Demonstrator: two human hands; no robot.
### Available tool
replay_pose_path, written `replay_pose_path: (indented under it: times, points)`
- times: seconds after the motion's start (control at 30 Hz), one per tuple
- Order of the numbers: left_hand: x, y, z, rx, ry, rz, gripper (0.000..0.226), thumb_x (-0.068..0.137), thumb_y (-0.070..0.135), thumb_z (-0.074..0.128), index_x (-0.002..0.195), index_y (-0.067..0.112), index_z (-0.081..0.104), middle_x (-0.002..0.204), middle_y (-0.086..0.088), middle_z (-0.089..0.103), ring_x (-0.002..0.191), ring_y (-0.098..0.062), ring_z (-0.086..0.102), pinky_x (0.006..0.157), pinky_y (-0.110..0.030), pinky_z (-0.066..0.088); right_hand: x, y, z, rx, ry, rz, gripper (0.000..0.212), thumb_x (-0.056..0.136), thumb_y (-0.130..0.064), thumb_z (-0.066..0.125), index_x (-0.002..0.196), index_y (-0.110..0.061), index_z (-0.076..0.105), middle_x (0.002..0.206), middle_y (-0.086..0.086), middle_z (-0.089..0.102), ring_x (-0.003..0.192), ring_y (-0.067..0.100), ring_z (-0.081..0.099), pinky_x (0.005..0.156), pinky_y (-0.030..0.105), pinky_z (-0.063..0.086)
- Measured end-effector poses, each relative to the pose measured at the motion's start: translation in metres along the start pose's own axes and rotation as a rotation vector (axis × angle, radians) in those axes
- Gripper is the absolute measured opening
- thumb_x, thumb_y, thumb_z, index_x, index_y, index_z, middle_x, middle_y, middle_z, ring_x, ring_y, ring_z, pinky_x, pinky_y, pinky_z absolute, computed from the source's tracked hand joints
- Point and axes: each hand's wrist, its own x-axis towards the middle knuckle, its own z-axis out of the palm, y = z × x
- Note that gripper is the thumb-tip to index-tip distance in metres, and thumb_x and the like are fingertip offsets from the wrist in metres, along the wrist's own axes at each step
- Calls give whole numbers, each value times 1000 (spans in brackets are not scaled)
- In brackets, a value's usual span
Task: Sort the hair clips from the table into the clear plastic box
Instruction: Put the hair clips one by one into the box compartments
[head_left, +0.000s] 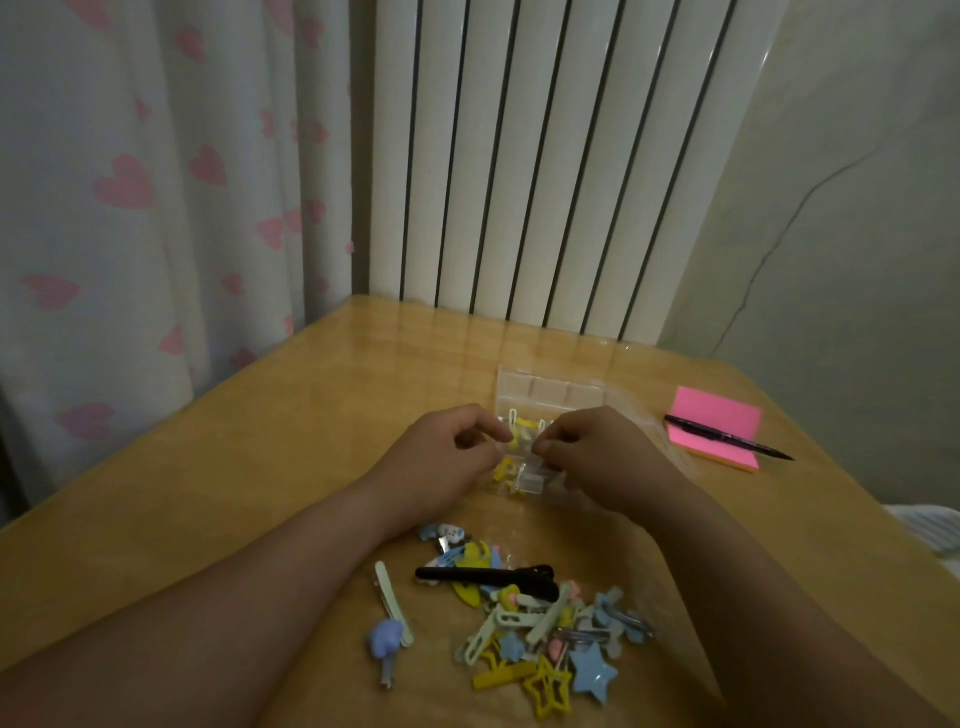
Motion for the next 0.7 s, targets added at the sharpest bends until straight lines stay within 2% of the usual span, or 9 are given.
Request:
replay_pose_path:
  times: [0.13, 0.27, 0.4, 0.53, 0.63, 0.7]
  points:
    - [0, 2, -2, -34, 12, -13, 15, 101, 25, 68, 109, 32, 78, 90, 1, 71, 76, -3, 62, 71, -20, 50, 0, 1, 0, 17, 4, -37, 16, 102, -27, 63, 104, -23, 79, 87, -9, 76, 76, 6, 68, 68, 26, 52]
    - [2, 3, -3, -92, 44, -70, 16, 101, 21, 66, 110, 30, 77, 98, -9, 74, 83, -12, 67, 78, -28, 53, -2, -1, -1, 23, 47, -102, 16, 102, -25, 63, 104, -23, 79, 90, -11, 76, 86, 4, 68, 73, 25, 51]
    - [6, 3, -8, -233, 119, -158, 19, 100, 15, 61, 109, 23, 76, 99, -7, 76, 83, -15, 68, 73, -28, 50, -8, -16, -4, 21, 126, -232, 10, 99, -29, 68, 99, -30, 78, 89, -15, 72, 82, -1, 65, 70, 21, 48]
    - [8, 3, -13, -360, 154, -208, 21, 100, 12, 58, 109, 16, 76, 90, -6, 74, 82, -17, 69, 73, -33, 52, -24, -44, 1, -36, -31, -369, 9, 96, -35, 71, 100, -30, 77, 89, -11, 72, 82, 3, 66, 76, 29, 58]
    - [9, 5, -12, -385, 154, -222, 22, 99, 9, 57, 111, 12, 75, 86, -5, 72, 76, -14, 65, 74, -31, 51, -36, -61, 16, -237, -169, -417, 15, 94, -38, 71, 103, -28, 78, 96, -8, 73, 87, 8, 67, 81, 38, 59]
    - [9, 5, -11, -381, 154, -225, 22, 100, 10, 57, 111, 12, 75, 89, -5, 73, 78, -14, 65, 75, -30, 50, -40, -67, 26, -354, -249, -422, 22, 93, -44, 70, 106, -29, 78, 100, -9, 73, 89, 10, 67, 79, 37, 59]
